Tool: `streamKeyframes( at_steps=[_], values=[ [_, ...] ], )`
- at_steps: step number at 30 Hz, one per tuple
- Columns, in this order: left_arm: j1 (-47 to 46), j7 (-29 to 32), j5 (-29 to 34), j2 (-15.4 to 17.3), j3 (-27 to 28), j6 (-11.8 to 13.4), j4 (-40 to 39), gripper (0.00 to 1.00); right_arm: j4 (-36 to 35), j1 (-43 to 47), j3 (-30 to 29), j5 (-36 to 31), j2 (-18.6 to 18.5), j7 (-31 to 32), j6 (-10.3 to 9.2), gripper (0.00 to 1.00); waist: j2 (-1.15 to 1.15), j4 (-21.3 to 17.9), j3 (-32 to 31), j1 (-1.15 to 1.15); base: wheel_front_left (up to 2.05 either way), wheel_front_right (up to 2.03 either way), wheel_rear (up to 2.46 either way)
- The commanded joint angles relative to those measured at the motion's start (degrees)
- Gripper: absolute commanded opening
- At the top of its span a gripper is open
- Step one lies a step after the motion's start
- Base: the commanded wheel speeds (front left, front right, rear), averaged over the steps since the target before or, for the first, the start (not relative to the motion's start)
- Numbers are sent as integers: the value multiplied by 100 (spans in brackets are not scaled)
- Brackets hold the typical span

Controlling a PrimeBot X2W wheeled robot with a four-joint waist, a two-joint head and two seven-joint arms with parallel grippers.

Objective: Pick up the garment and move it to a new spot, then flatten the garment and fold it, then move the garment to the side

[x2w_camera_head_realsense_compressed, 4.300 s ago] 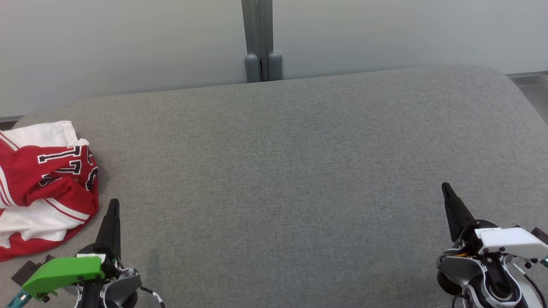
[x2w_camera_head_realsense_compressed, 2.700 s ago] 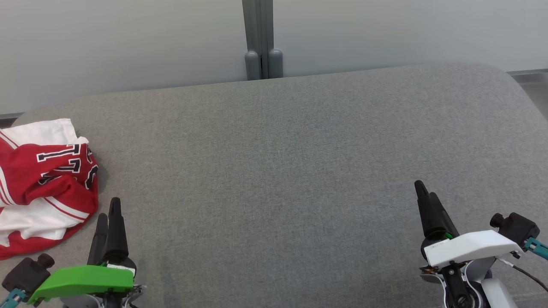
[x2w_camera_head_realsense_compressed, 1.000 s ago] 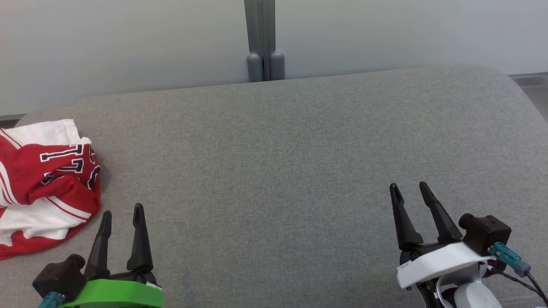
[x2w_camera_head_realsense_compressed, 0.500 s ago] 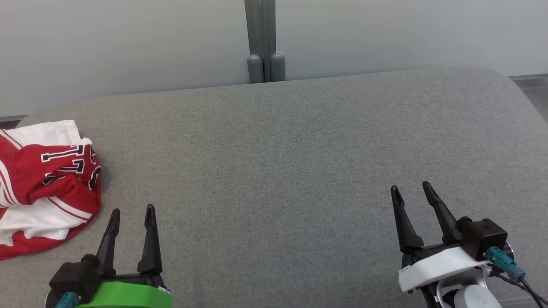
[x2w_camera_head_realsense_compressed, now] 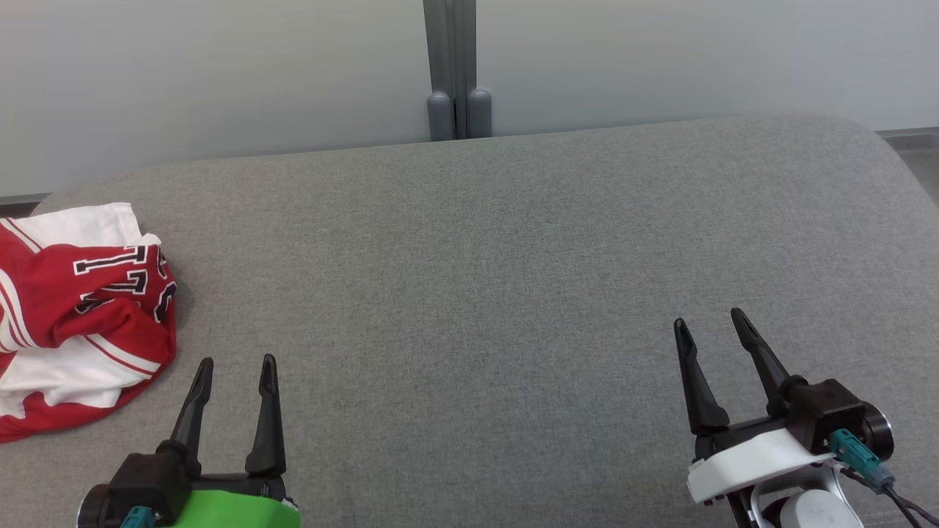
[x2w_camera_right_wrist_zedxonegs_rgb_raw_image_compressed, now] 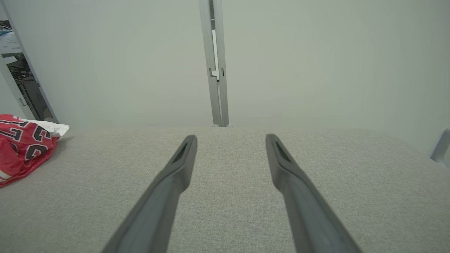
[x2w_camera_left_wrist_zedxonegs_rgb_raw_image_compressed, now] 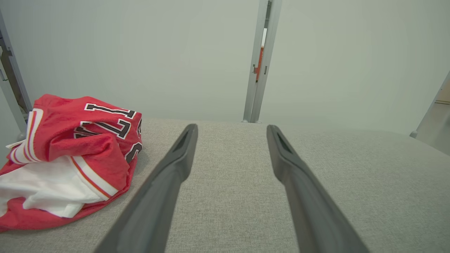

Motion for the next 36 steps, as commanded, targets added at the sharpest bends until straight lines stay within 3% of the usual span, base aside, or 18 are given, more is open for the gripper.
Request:
streamKeyframes(
  at_steps=[1,10,27,36],
  values=[
    [55,-40,148,34,11,-17,-5,100,-35,58,4,-146,-25,-52,2,100,0,-3,2,0,0,0,0],
    [77,-134,297,36,26,-18,88,100,-24,97,81,-474,-26,-135,1,100,0,0,-13,0,0,0,0],
    [127,-113,293,35,13,-19,244,100,79,143,165,-430,-25,-126,1,100,0,6,-109,0,0,0,0],
    [126,-112,232,35,-21,-18,293,100,66,275,131,-459,-25,-126,1,100,0,217,-104,0,0,0,0]
  ],
)
